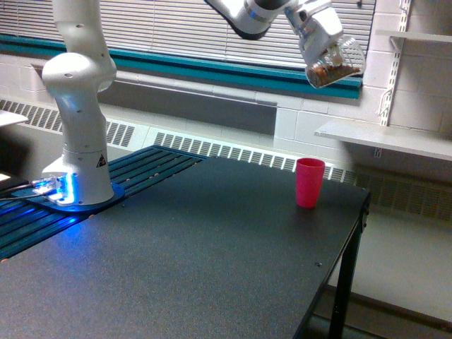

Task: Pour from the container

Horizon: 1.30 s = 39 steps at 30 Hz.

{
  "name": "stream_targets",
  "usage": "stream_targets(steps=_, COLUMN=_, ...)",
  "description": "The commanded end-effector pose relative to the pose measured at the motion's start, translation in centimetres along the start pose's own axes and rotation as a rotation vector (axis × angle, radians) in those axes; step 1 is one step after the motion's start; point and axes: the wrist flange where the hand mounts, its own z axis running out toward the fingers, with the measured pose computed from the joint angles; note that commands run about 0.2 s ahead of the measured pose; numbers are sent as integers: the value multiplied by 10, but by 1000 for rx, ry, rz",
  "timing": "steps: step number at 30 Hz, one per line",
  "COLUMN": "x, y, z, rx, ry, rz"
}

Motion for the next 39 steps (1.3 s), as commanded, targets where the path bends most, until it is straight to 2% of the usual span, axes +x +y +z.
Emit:
stream_targets(steps=1, x=-2, y=21, z=-9, rx=-21, ry=13, rz=20)
stream_targets(steps=10, x=-16, y=36, z=0, rx=-53, ry=-25, rz=5)
stream_targets(steps=20, x=-37, y=24, z=4, rx=-74, ry=-34, rz=-42)
stream_targets(steps=39, x=-61, y=17, z=28, rx=-110, ry=-96, rz=-99)
